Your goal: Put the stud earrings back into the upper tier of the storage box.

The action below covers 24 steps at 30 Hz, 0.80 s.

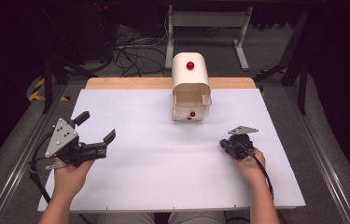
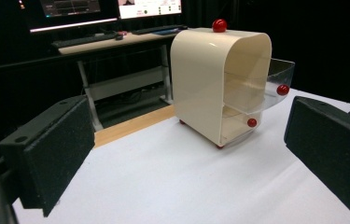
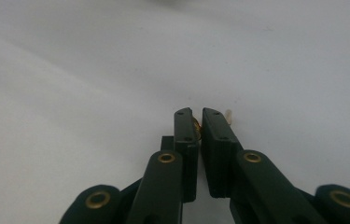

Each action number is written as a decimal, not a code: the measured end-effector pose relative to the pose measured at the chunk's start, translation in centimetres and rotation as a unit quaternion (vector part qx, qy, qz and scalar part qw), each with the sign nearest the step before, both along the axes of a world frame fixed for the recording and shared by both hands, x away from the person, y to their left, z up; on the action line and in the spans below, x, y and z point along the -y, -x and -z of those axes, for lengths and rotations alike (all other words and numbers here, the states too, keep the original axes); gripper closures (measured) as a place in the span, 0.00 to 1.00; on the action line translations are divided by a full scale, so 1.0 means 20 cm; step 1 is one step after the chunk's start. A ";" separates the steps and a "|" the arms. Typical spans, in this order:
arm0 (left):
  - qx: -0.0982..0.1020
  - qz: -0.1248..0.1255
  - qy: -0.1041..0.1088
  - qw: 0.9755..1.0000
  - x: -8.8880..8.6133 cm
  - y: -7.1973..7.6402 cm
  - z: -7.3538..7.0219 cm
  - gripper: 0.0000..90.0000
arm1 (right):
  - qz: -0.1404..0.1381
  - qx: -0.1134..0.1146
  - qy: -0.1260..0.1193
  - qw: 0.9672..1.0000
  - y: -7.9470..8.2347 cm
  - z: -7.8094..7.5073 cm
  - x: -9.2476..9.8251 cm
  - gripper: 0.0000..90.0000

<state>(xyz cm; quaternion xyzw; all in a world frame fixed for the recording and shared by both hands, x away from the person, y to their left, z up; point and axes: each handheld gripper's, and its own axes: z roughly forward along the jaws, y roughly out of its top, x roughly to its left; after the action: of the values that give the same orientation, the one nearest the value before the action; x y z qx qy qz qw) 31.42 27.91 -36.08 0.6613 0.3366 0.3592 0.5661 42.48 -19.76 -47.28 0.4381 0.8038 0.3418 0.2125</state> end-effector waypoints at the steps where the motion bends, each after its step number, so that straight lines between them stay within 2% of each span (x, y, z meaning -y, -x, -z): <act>1: 0.000 0.000 0.000 1.000 0.00 0.00 0.00 0.03 | -0.001 0.001 -0.002 1.000 0.00 0.00 0.00 0.95; 24: 0.001 0.002 -0.001 1.000 0.00 0.00 0.00 0.03 | -0.012 0.042 -0.034 0.998 0.04 -0.07 -0.02 0.95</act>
<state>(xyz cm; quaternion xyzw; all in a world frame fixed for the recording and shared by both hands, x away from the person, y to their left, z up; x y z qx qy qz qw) 31.38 27.85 -36.03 0.6622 0.3340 0.3592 0.5665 41.77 -19.38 -45.91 0.4208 0.7873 0.3894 0.2269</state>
